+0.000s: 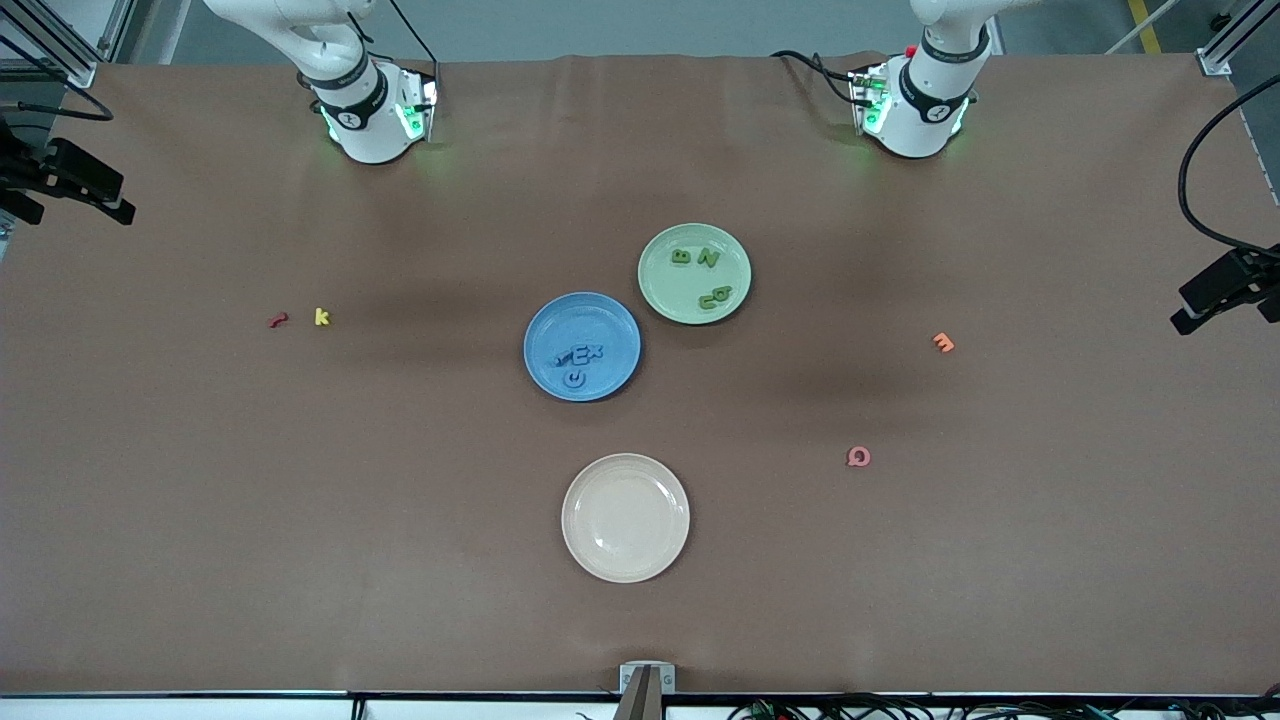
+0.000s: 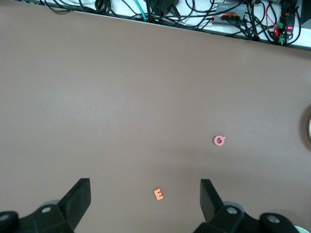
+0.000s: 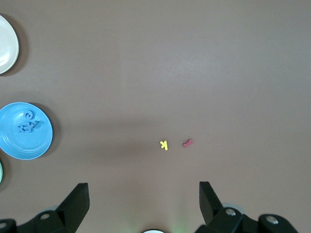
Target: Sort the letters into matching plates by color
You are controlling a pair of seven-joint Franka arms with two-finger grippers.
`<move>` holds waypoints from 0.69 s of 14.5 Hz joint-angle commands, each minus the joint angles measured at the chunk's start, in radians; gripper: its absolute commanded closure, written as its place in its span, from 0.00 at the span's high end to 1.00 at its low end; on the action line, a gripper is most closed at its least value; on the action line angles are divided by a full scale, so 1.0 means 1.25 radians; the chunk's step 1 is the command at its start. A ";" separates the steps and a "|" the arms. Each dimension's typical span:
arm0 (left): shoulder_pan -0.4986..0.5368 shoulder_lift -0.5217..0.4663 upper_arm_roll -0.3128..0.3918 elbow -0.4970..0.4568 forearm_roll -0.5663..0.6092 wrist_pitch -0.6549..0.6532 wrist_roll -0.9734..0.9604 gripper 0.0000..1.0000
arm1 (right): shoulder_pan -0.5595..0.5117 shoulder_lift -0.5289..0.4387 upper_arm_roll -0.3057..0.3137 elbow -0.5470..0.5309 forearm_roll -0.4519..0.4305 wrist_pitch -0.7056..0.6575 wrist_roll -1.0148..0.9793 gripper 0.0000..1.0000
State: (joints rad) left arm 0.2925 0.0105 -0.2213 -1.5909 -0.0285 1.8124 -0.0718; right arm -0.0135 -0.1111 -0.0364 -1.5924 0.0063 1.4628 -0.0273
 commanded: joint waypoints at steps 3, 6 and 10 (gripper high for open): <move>-0.003 0.043 -0.001 0.045 0.008 -0.024 0.037 0.99 | -0.006 -0.020 0.005 -0.018 0.001 0.007 -0.010 1.00; -0.063 0.051 0.065 0.063 0.003 -0.024 0.039 0.99 | -0.006 -0.020 0.005 -0.020 0.001 0.008 -0.011 1.00; -0.273 0.049 0.277 0.061 0.000 -0.025 0.039 0.99 | -0.006 -0.019 0.005 -0.018 0.000 0.009 -0.015 1.00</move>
State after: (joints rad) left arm 0.0711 0.0644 0.0051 -1.5412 -0.0285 1.8040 -0.0383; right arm -0.0135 -0.1111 -0.0362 -1.5924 0.0063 1.4628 -0.0296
